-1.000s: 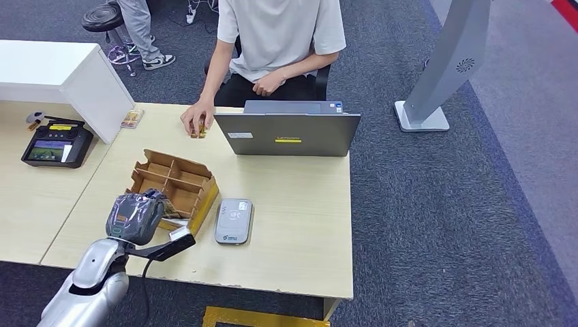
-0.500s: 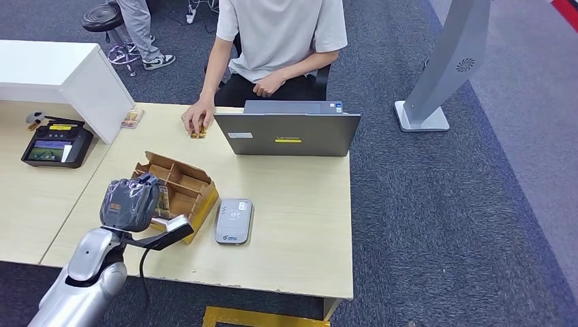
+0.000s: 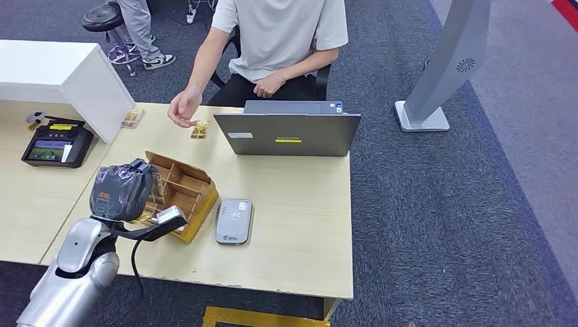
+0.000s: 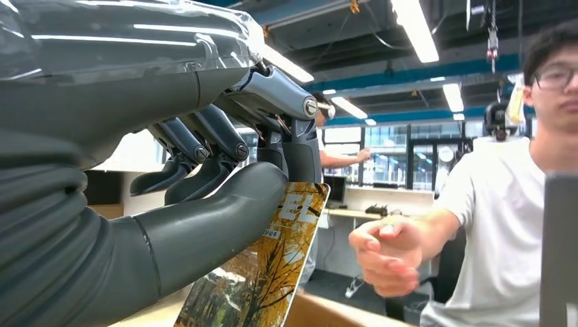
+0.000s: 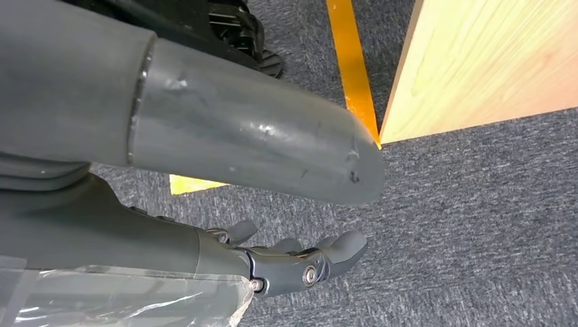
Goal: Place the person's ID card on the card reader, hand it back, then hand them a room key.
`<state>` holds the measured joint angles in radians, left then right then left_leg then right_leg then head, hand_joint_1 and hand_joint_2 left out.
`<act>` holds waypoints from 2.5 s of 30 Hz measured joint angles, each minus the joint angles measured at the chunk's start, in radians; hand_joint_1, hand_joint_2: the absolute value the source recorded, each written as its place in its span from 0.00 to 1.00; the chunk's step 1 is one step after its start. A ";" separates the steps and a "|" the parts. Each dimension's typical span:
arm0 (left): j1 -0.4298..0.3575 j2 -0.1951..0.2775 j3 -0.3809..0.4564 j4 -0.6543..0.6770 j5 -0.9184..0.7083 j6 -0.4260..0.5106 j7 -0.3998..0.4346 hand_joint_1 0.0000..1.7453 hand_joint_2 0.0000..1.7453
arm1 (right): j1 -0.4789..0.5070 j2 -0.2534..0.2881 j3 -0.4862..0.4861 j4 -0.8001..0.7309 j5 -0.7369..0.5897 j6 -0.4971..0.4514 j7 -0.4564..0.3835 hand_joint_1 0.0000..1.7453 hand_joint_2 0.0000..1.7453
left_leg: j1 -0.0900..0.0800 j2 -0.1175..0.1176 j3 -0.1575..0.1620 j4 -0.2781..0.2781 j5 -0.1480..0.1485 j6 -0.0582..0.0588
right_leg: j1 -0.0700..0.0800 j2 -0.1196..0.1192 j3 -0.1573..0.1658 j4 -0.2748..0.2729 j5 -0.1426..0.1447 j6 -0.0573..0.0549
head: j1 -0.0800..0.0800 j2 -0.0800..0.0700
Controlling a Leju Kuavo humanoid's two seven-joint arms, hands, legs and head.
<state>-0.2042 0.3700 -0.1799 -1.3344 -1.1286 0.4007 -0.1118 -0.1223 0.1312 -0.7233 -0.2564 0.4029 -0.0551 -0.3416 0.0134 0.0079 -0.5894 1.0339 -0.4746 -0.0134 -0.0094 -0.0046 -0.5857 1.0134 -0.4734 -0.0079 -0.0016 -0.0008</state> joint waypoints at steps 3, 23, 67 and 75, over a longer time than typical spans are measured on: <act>-0.053 0.004 0.000 0.015 0.002 0.006 -0.003 1.00 1.00 | -0.002 0.000 0.003 0.000 0.012 0.001 0.005 0.00 0.00 | 0.000 -0.001 0.000 0.000 0.001 0.000 | 0.000 -0.001 0.000 0.000 0.000 0.000 | 0.000 0.000; -0.720 0.004 -0.036 0.641 -0.103 0.029 0.040 1.00 1.00 | -0.046 0.024 0.088 0.002 0.060 0.001 0.067 0.00 0.00 | 0.000 0.001 -0.001 0.000 0.006 0.000 | 0.000 0.000 -0.001 0.001 0.006 -0.001 | -0.001 0.000; -0.797 0.013 -0.048 0.841 0.020 0.058 -0.017 0.00 1.00 | -0.078 0.030 0.143 0.001 0.028 -0.003 0.083 0.00 0.00 | 0.000 0.000 -0.001 0.000 0.006 -0.001 | 0.000 0.000 -0.001 0.001 0.005 -0.001 | -0.001 0.000; -0.658 0.060 -0.017 0.686 0.253 0.044 -0.128 0.00 1.00 | -0.078 0.030 0.145 0.001 -0.010 -0.007 0.065 0.00 0.00 | 0.000 0.005 0.000 -0.001 0.005 -0.001 | 0.000 0.004 -0.001 0.001 0.005 -0.001 | -0.001 0.000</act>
<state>-0.8624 0.4300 -0.1973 -0.6483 -0.8752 0.4451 -0.2401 -0.2002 0.1609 -0.5778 -0.2552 0.3926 -0.0618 -0.2770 0.0135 0.0124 -0.5899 1.0333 -0.4696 -0.0144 -0.0093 -0.0003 -0.5866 1.0147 -0.4680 -0.0094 -0.0024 -0.0008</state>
